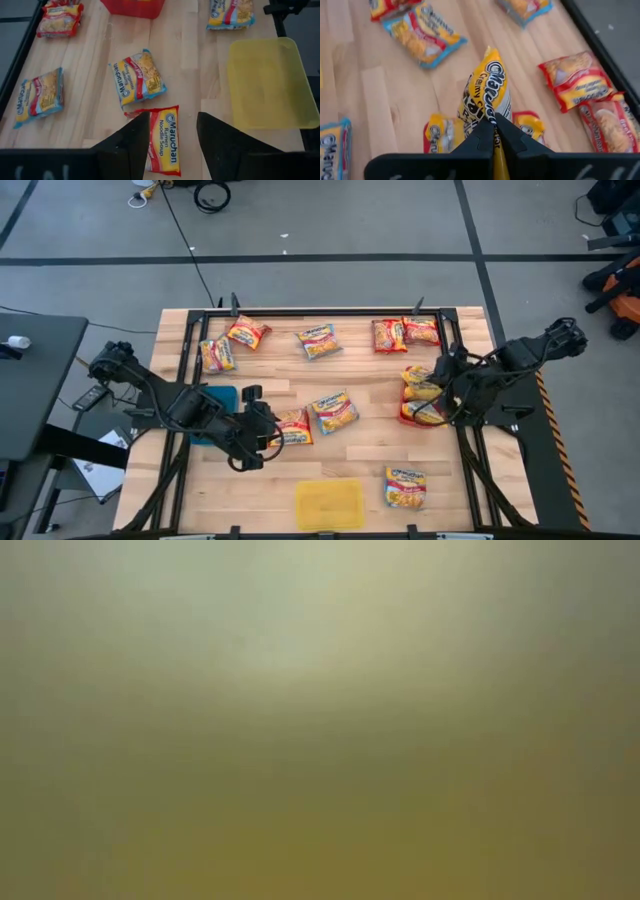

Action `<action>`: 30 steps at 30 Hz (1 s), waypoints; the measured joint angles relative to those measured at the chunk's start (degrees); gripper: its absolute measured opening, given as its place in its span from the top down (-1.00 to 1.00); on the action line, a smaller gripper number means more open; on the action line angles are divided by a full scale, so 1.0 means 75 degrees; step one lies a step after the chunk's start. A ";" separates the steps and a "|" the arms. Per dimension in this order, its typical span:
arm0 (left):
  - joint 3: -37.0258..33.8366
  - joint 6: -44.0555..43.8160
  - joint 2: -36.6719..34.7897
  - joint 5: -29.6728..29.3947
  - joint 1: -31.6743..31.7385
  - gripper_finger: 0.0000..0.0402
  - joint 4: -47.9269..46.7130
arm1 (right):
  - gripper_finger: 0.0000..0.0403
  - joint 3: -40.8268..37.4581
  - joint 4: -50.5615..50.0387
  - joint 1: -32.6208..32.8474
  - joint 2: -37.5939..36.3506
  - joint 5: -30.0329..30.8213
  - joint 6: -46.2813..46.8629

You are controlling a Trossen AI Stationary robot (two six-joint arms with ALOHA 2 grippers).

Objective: Sort Maruchan noodles
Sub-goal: Put the yellow noodle pack into the red bin

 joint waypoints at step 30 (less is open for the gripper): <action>-0.0003 -0.0463 0.0000 0.0070 -0.0006 0.17 -0.0076 | 0.97 0.0107 0.0817 -0.0113 -0.0106 0.0721 -0.1627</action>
